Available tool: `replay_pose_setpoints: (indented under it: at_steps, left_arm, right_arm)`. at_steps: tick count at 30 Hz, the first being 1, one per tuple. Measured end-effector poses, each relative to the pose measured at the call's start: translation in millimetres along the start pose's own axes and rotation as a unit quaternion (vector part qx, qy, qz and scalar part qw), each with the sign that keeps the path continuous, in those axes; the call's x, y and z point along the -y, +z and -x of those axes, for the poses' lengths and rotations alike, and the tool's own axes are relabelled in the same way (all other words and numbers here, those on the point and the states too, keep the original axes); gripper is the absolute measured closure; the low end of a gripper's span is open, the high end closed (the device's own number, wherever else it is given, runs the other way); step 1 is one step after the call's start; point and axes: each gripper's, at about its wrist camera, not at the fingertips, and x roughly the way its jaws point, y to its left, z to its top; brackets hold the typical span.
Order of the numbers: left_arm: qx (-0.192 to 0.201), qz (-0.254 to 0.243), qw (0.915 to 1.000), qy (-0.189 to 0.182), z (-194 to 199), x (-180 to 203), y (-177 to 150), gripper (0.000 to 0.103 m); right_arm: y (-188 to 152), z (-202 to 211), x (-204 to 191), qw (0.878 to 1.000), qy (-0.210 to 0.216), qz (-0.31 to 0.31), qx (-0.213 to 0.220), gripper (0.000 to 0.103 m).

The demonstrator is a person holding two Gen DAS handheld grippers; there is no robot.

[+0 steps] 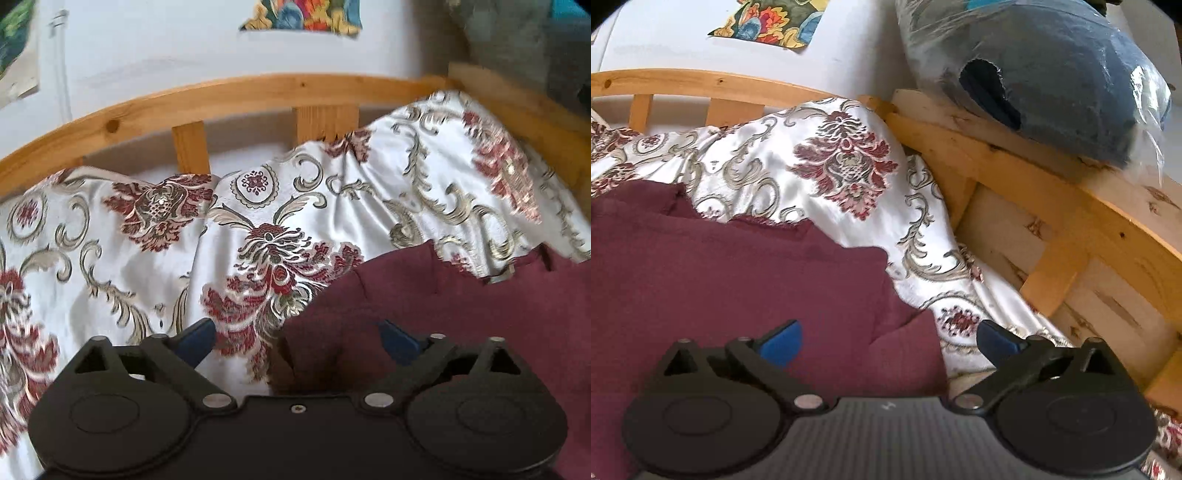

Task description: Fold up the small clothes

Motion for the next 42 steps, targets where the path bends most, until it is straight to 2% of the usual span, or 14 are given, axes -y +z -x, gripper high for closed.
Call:
replay_pose_setpoints:
  at_steps: [4,8,11,15,17,18,20,23,27,29,31,33,39,42]
  left_arm:
    - [0.007,0.004,0.9999,-0.014,17.2,2.5,-18.2,0.004]
    - [0.007,-0.024,0.9995,-0.018,22.2,14.2,-28.0,0.004]
    - [0.006,-0.033,0.9994,-0.013,16.9,18.3,-25.6,0.004]
    - [0.013,-0.009,0.9999,-0.006,4.3,13.6,-15.2,0.005]
    - [0.014,-0.001,0.9999,-0.001,-3.0,10.6,-10.3,0.008]
    - [0.014,0.001,0.9999,0.002,-6.2,9.3,-8.5,0.012]
    - [0.01,0.003,0.9999,0.004,-12.6,7.2,-5.6,0.019]
    - [0.001,0.003,0.9999,-0.01,-19.5,4.5,-3.9,0.034]
    - [-0.01,0.007,0.9998,-0.013,-27.8,2.9,-2.5,0.055]
    - [-0.019,0.01,0.9996,-0.019,-32.4,2.0,-1.4,0.065]
    - [-0.022,0.009,0.9996,-0.016,-35.8,2.2,-0.4,0.081]
    - [-0.024,0.007,0.9996,-0.014,-38.5,2.3,1.1,0.092]
    - [0.012,-0.022,0.9997,-0.008,-31.3,13.8,7.2,0.094]
    - [0.015,-0.036,0.9992,-0.01,-32.2,21.5,9.0,0.094]
  right_arm:
    - [2.0,8.0,-10.3,1.0,0.007,0.016,0.005,0.0]
    - [2.9,14.9,-10.9,1.0,0.009,0.014,0.011,0.0]
    - [0.5,12.3,-6.9,1.0,0.011,0.008,0.009,0.0]
    - [-0.6,13.7,2.8,0.999,0.023,-0.027,0.025,0.002]
    - [1.4,15.1,6.3,0.998,0.029,-0.039,0.027,0.017]
    - [2.4,15.7,7.4,0.998,0.033,-0.043,0.026,0.022]
    - [3.4,16.6,8.9,0.998,0.037,-0.047,0.025,0.043]
    - [2.7,13.7,8.7,0.998,0.042,-0.048,0.012,0.066]
    - [1.4,8.7,9.7,0.997,0.045,-0.058,-0.008,0.076]
    - [2.0,10.2,10.5,0.997,0.048,-0.059,-0.009,0.085]
    - [2.9,13.2,9.4,0.997,0.049,-0.055,-0.007,0.092]
    - [3.4,17.2,8.8,0.997,0.05,-0.053,-0.005,0.098]
    - [3.4,35.8,18.1,0.997,0.046,-0.064,-0.004,0.099]
    - [-3.4,45.0,20.6,0.997,0.043,-0.062,-0.014,0.099]
